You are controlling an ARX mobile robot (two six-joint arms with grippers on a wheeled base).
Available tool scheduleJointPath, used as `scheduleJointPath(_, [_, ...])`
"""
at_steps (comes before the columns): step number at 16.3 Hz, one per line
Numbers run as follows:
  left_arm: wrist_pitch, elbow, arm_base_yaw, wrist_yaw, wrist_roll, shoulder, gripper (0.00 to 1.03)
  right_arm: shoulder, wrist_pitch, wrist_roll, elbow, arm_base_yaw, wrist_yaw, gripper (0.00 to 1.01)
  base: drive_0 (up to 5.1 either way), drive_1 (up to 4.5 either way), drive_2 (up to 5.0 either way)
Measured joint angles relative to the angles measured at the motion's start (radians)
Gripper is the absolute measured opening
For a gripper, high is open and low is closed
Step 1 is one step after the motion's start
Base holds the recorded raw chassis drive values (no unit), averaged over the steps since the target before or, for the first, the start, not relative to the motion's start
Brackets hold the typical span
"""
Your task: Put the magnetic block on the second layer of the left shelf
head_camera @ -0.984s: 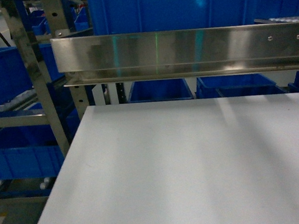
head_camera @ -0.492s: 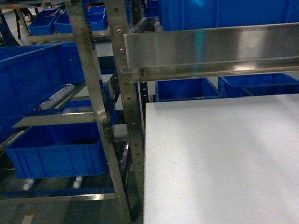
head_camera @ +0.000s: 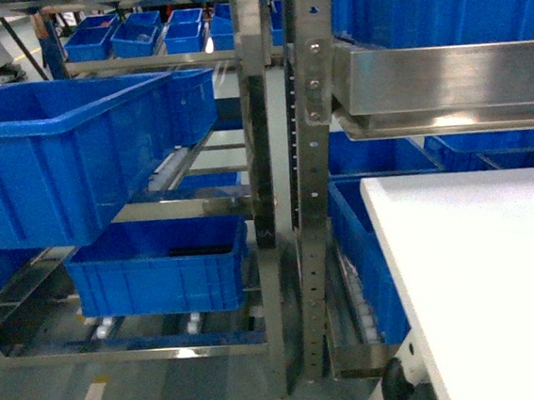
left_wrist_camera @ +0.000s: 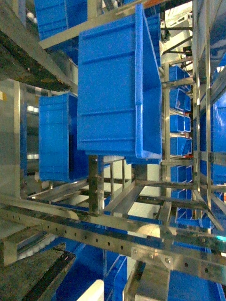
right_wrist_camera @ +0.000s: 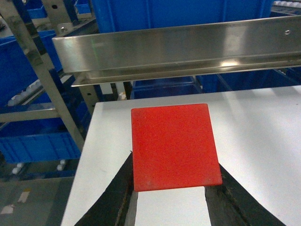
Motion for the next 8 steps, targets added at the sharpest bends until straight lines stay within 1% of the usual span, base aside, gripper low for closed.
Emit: scheduleJointPath(8, [0.0, 0.0, 0.0, 0.0, 0.0, 0.0, 0.98, 0.001, 0.0, 0.0, 0.0, 0.0, 0.0, 0.33, -4.9, 2.56, 2.6])
